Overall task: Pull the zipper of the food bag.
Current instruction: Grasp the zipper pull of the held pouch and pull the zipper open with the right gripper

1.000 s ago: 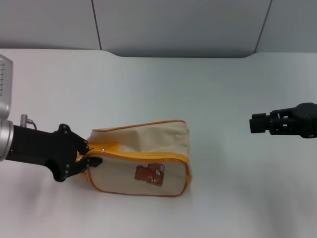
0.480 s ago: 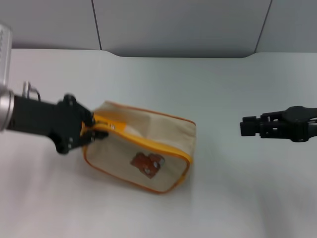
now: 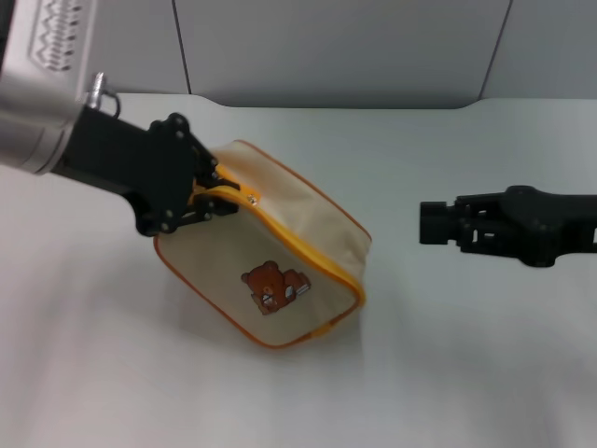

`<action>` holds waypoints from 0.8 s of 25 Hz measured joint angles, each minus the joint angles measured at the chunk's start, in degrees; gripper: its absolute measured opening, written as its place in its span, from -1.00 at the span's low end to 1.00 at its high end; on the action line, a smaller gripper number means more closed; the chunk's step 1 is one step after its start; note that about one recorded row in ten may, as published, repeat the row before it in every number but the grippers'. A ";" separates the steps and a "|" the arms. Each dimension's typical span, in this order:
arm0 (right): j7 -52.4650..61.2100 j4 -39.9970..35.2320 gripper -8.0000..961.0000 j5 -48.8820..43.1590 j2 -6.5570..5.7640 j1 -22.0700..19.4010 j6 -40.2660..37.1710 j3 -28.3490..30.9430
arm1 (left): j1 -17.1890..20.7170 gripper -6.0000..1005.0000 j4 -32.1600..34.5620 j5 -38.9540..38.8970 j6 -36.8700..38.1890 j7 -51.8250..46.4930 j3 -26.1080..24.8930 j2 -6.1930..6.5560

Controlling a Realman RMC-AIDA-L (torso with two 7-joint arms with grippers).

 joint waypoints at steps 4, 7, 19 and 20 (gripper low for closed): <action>-11.83 5.76 -0.37 0.78 0.10 0.80 0.14 -0.02 | -1.14 -0.77 2.64 0.16 0.72 -2.00 2.56 0.00; -19.98 7.83 -0.37 1.21 0.12 1.02 0.45 0.00 | -1.62 -0.77 3.82 0.13 1.10 -2.81 4.99 -0.11; -28.85 1.68 -0.37 -1.73 -0.27 5.30 5.76 -4.81 | -4.63 -0.76 5.79 -2.01 4.79 -4.84 8.12 -0.41; -28.87 0.93 -0.37 -1.75 -0.29 5.58 6.24 -6.10 | -4.79 -0.77 5.99 -2.08 4.99 -5.06 8.30 -0.41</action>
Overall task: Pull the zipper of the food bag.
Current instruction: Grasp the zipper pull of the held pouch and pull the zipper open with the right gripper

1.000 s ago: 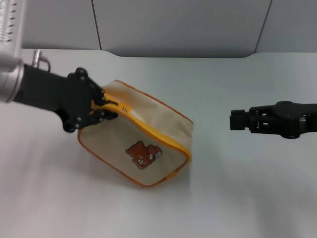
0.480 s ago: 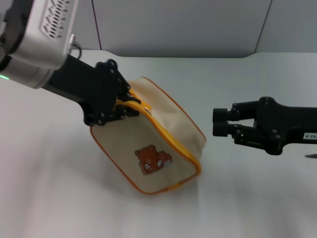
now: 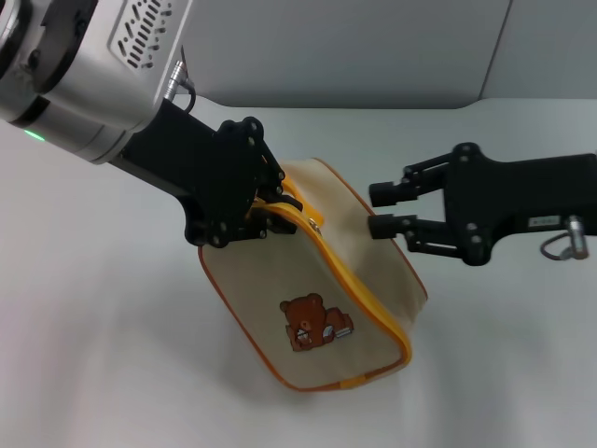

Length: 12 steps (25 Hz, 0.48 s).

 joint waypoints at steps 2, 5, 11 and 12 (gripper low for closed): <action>0.01 -0.97 -0.37 -0.10 -0.04 1.04 0.99 -2.92 | -0.24 -0.77 0.20 -0.18 0.14 -0.29 0.28 0.01; 0.01 -1.01 -0.37 -0.56 -0.07 1.87 1.16 -4.36 | -0.60 -0.77 0.25 -0.55 0.21 -0.37 0.54 0.02; 0.19 -0.14 -0.37 -2.99 0.02 4.15 1.70 -5.68 | -0.93 -0.77 0.30 -1.24 0.24 -0.38 0.92 0.02; 0.20 0.05 -0.37 -3.05 0.06 4.36 1.71 -5.70 | -0.93 -0.77 0.30 -1.24 0.24 -0.38 0.92 0.02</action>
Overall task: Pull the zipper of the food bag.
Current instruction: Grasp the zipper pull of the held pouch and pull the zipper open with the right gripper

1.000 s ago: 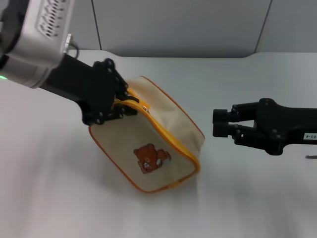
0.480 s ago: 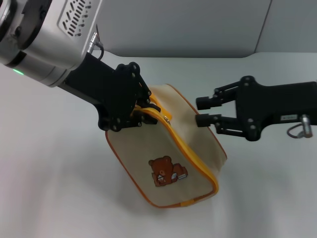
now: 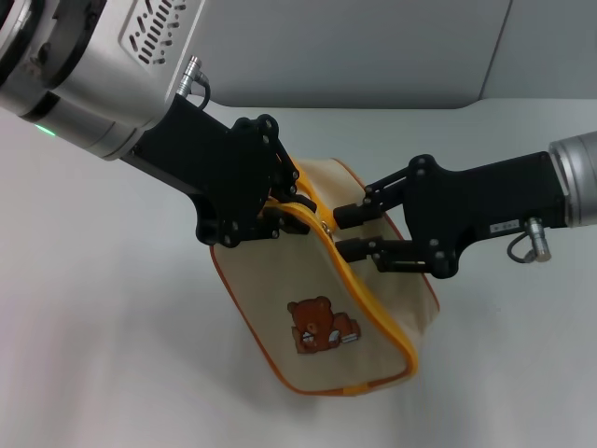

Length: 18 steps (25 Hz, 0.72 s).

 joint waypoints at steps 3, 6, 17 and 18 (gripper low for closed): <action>0.01 0.20 -0.36 -0.03 0.08 0.33 0.00 -0.04 | -0.06 -0.77 0.01 0.00 -0.07 0.00 0.11 0.00; 0.02 0.77 -0.36 -0.04 0.15 0.92 0.01 -0.13 | -0.07 -0.76 0.00 0.00 -0.23 0.00 0.31 0.00; 0.84 1.42 -0.39 0.04 0.16 1.32 0.15 -2.42 | -0.07 -0.77 0.09 -0.02 -0.87 0.00 0.47 -0.01; 0.83 1.38 -0.39 0.04 0.17 1.19 0.15 -2.44 | -0.07 -0.77 0.09 -0.02 -0.95 0.00 0.49 -0.01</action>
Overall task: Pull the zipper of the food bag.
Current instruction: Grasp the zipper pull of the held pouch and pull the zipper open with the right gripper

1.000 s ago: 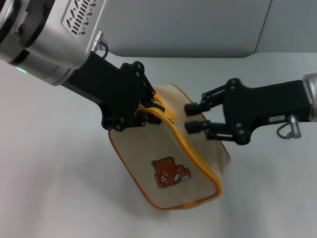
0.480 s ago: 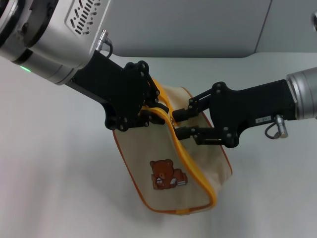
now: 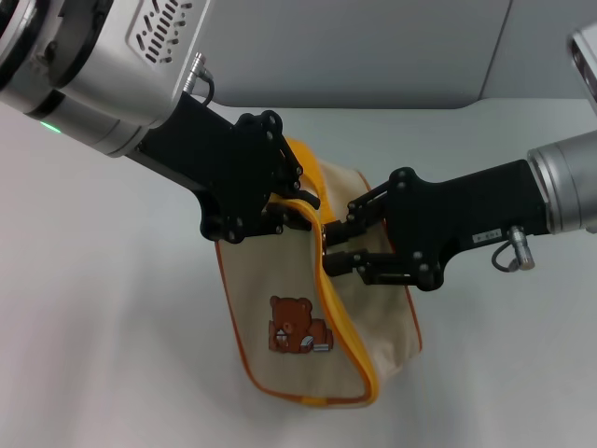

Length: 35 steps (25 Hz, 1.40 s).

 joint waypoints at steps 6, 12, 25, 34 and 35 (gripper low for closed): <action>0.03 0.65 -0.41 0.46 0.11 -0.57 -0.01 0.20 | 0.00 -0.77 0.35 -0.03 -0.25 -0.32 0.66 0.00; -0.20 2.61 -0.54 1.39 0.22 -0.61 1.81 -0.15 | 0.33 -0.77 0.85 -0.10 -0.85 -0.70 2.23 0.01; 2.08 -0.86 -0.99 1.37 0.24 -1.98 1.30 -0.77 | 0.67 -0.79 0.87 -0.27 -1.46 -0.71 2.92 0.00; 6.65 -4.84 -0.94 1.32 0.30 -3.66 3.99 -4.87 | 0.71 -0.79 1.43 -0.37 -1.51 -1.12 3.11 0.01; 6.65 -4.85 -0.94 1.41 0.30 -3.68 3.98 -4.78 | 0.71 -0.79 1.43 -0.50 -1.51 -1.13 3.14 0.01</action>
